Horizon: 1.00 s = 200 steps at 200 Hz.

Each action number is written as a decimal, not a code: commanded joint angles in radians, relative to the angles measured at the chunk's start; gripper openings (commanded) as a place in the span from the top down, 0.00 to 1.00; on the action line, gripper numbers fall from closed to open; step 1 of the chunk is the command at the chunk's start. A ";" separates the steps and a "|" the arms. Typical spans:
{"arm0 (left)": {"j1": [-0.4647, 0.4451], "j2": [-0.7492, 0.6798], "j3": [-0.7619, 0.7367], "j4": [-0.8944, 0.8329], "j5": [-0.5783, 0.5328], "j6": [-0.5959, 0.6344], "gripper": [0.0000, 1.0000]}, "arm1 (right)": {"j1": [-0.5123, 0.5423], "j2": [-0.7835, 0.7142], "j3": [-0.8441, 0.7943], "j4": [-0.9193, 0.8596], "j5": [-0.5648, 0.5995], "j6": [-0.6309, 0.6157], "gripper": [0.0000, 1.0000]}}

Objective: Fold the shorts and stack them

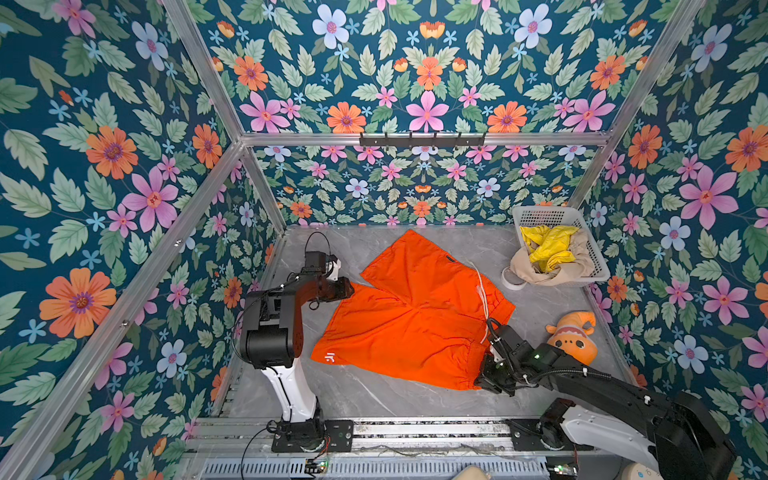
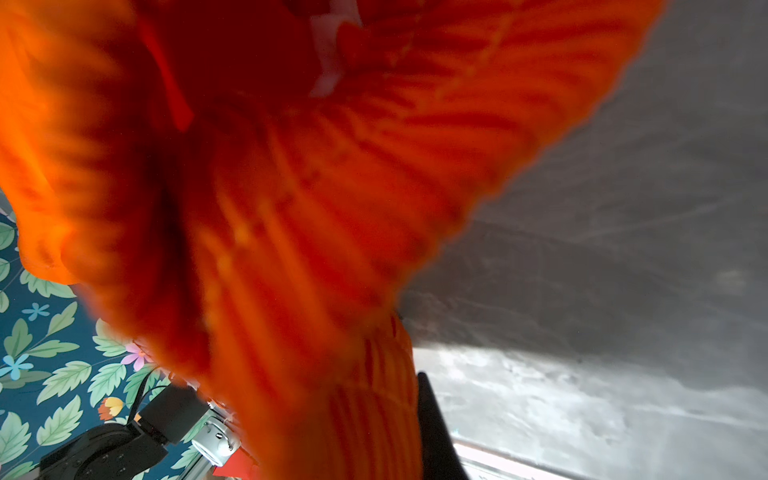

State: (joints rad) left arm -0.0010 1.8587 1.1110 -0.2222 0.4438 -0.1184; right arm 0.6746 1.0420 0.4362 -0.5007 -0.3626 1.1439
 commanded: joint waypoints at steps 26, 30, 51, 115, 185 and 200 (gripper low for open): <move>0.000 0.027 0.028 0.032 0.052 -0.004 0.56 | 0.000 0.004 -0.002 0.005 0.015 0.011 0.90; 0.000 0.028 0.028 0.037 0.057 -0.004 0.56 | -0.001 0.004 -0.003 0.005 0.014 0.011 0.90; 0.001 0.039 0.027 0.048 0.061 -0.009 0.55 | -0.001 0.003 -0.004 0.008 0.014 0.012 0.90; 0.000 0.010 0.012 0.046 0.089 -0.019 0.69 | 0.000 0.000 -0.008 0.015 0.011 0.014 0.91; 0.001 0.007 0.002 0.011 0.120 -0.017 0.66 | 0.000 -0.002 -0.008 0.015 0.008 0.011 0.92; 0.000 0.005 -0.005 0.003 0.124 -0.014 0.63 | 0.000 -0.006 -0.010 0.016 0.007 0.012 0.92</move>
State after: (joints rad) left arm -0.0017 1.8618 1.1133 -0.1940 0.5392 -0.1326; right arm 0.6746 1.0401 0.4282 -0.4759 -0.3641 1.1442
